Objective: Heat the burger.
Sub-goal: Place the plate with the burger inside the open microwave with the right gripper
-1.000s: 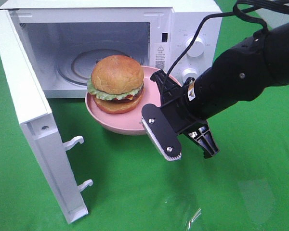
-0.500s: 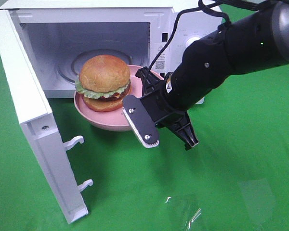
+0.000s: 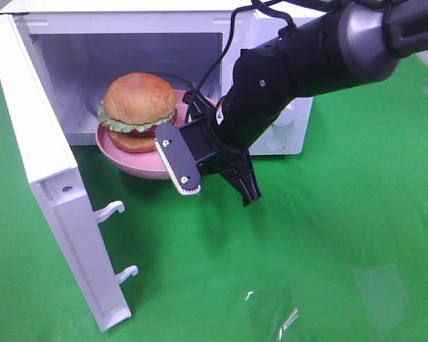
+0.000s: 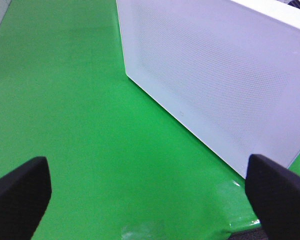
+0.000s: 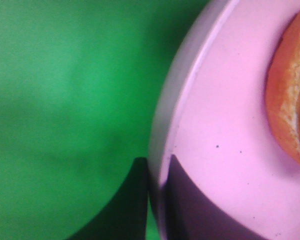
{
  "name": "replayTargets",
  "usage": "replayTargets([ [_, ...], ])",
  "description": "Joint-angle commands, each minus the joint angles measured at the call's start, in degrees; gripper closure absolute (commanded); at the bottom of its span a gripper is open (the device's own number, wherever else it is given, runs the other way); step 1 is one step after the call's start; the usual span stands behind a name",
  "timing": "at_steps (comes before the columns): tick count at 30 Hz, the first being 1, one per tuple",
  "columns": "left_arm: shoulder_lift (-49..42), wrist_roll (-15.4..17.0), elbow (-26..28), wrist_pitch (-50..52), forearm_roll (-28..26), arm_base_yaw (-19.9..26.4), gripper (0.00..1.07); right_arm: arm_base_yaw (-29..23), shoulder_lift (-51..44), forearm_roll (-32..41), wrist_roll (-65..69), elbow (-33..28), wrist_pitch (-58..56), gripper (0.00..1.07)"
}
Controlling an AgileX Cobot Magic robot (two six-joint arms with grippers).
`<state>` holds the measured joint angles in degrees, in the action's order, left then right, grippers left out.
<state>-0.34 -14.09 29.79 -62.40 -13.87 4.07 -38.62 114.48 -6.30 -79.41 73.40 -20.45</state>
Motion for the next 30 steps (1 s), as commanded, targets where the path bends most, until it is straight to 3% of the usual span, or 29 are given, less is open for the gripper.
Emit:
replayTargets([
  [1,-0.97,0.23,-0.11,0.86,-0.06,-0.11,0.09,1.15,2.06,-3.72,7.62,5.33,-0.63,1.07],
  [8,-0.97,0.23,-0.11,0.86,-0.06,-0.11,0.09,1.15,7.39,-5.73,12.43,13.58,-4.64,1.07],
  [13,-0.97,0.23,-0.11,0.86,-0.06,-0.11,0.09,1.15,9.34,-5.73,14.73,16.27,-5.67,1.07],
  [19,-0.97,0.23,-0.11,0.86,-0.06,-0.11,0.09,1.15,14.61,-9.17,19.65,25.78,-11.12,1.07],
  [30,-0.97,0.23,-0.11,0.86,-0.06,-0.11,0.09,1.15,19.88,-8.42,20.68,33.58,-12.89,1.06],
])
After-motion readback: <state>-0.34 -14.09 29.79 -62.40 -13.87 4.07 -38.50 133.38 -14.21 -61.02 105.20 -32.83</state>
